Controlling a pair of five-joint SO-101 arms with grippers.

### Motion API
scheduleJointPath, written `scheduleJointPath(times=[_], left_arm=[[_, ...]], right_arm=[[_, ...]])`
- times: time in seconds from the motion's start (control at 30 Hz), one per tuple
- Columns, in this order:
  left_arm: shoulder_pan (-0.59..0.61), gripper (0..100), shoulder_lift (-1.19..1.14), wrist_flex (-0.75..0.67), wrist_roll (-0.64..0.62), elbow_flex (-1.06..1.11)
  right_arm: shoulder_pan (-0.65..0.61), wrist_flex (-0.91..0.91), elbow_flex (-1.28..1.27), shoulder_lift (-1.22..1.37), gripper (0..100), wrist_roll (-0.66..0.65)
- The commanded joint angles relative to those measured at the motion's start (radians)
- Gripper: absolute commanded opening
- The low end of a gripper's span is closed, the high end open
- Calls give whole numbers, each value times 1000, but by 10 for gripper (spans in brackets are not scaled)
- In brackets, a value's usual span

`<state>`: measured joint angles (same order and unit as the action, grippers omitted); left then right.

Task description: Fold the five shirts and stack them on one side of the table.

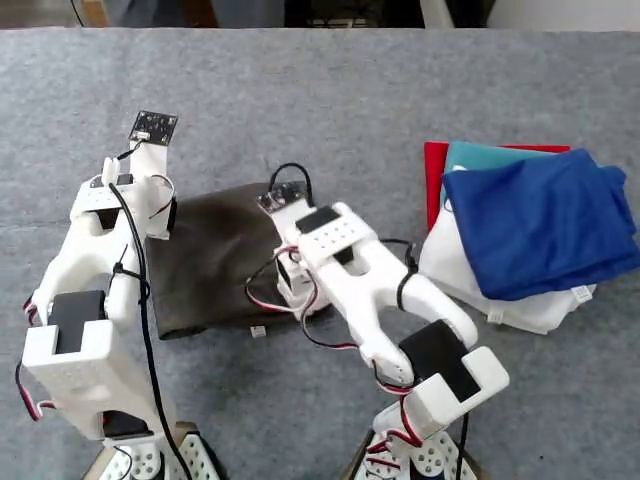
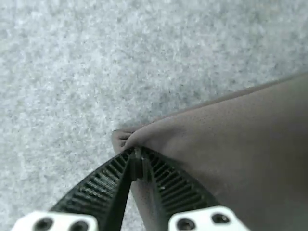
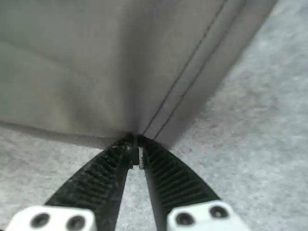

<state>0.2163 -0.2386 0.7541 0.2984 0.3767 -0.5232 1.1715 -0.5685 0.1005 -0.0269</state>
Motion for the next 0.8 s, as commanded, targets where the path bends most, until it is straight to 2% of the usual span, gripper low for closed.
scheduleJointPath(times=[0.0, 0.17, 0.33, 0.47, 0.57, 0.67, 0.77], left_arm=[[-13, 28, -5, -26, 6, -27], [-4, 28, 107, -21, 6, -15], [-15, 28, 373, 77, 6, 41], [27, 31, 572, 94, 5, 124], [105, 33, 643, 97, 3, 186], [196, 33, 681, 172, 3, 214], [275, 33, 703, 276, 5, 219]], right_arm=[[17, -6, -1, -53, 15, 2], [20, 147, 124, -143, 15, 2], [23, 342, 203, -289, 15, 2], [23, 445, 202, -380, 15, 6], [23, 451, 205, -392, 18, 14], [23, 384, 202, -351, 25, 112], [18, 319, 208, -283, 115, 213]])
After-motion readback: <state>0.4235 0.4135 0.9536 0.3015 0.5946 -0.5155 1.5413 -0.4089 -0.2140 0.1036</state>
